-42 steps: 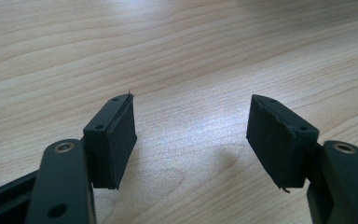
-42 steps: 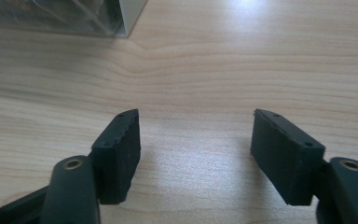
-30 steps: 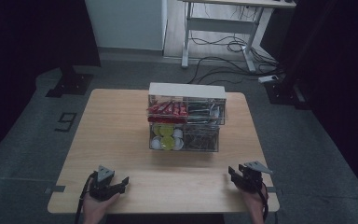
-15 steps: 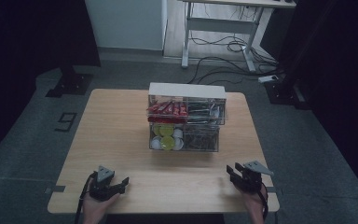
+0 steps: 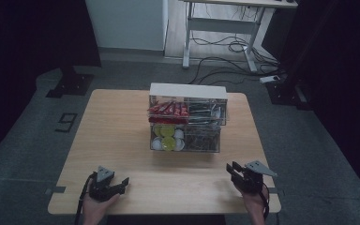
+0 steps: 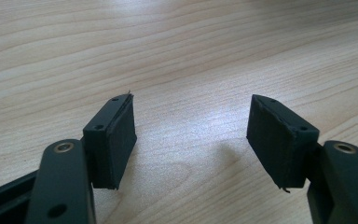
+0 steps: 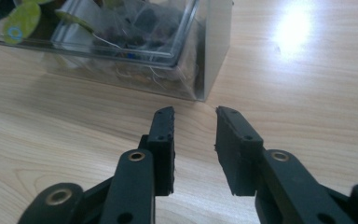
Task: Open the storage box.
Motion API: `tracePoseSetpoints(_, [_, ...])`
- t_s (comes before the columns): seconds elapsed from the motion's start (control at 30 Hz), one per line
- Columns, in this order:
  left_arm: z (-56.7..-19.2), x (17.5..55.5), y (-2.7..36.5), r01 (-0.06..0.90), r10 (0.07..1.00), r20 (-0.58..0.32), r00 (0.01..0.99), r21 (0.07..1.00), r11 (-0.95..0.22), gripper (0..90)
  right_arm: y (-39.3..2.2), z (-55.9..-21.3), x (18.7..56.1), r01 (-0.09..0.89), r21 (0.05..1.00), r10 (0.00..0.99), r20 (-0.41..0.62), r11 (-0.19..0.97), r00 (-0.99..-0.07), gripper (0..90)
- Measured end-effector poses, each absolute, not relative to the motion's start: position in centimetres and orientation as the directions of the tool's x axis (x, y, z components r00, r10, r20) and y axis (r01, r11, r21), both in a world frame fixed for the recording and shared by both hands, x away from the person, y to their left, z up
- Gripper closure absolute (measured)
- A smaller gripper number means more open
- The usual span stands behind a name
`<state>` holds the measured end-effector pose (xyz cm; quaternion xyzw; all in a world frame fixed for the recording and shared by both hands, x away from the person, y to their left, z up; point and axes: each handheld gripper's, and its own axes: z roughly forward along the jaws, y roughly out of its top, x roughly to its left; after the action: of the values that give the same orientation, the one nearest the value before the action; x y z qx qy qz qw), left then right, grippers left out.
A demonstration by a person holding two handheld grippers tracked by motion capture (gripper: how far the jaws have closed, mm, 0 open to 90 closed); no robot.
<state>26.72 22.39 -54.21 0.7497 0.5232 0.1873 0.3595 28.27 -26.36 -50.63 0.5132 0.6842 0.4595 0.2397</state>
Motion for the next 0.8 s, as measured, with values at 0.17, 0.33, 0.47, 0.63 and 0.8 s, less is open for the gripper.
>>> tracePoseSetpoints(0.17, [-54.2, 26.7, 22.4, 0.650, 0.919, -0.093, 0.384, 0.734, -0.197, 32.7, -26.0, -50.3, 28.2, 0.472, 0.880, 0.917, 0.147, 0.050, -0.370, 71.1])
tracePoseSetpoints(0.33, [-54.2, 26.7, 22.5, 0.651, 0.920, -0.091, 0.382, 0.733, -0.197, 32.7, -25.7, -50.0, 28.1, 0.464, 0.885, 0.912, 0.156, 0.042, -0.380, 76.4])
tracePoseSetpoints(0.47, [-54.2, 26.6, 22.5, 0.650, 0.921, -0.095, 0.378, 0.735, -0.191, 32.7, -25.4, -49.8, 28.1, 0.458, 0.888, 0.906, 0.158, 0.042, -0.391, 79.8])
tracePoseSetpoints(0.63, [-54.2, 26.6, 22.3, 0.651, 0.918, -0.097, 0.384, 0.734, -0.195, 32.7, -24.8, -49.3, 28.2, 0.452, 0.891, 0.897, 0.157, 0.053, -0.414, 84.2])
tracePoseSetpoints(0.8, [-54.3, 26.6, 22.0, 0.652, 0.915, -0.094, 0.391, 0.730, -0.204, 32.6, -24.3, -48.6, 28.4, 0.438, 0.897, 0.890, 0.155, 0.055, -0.429, 86.4])
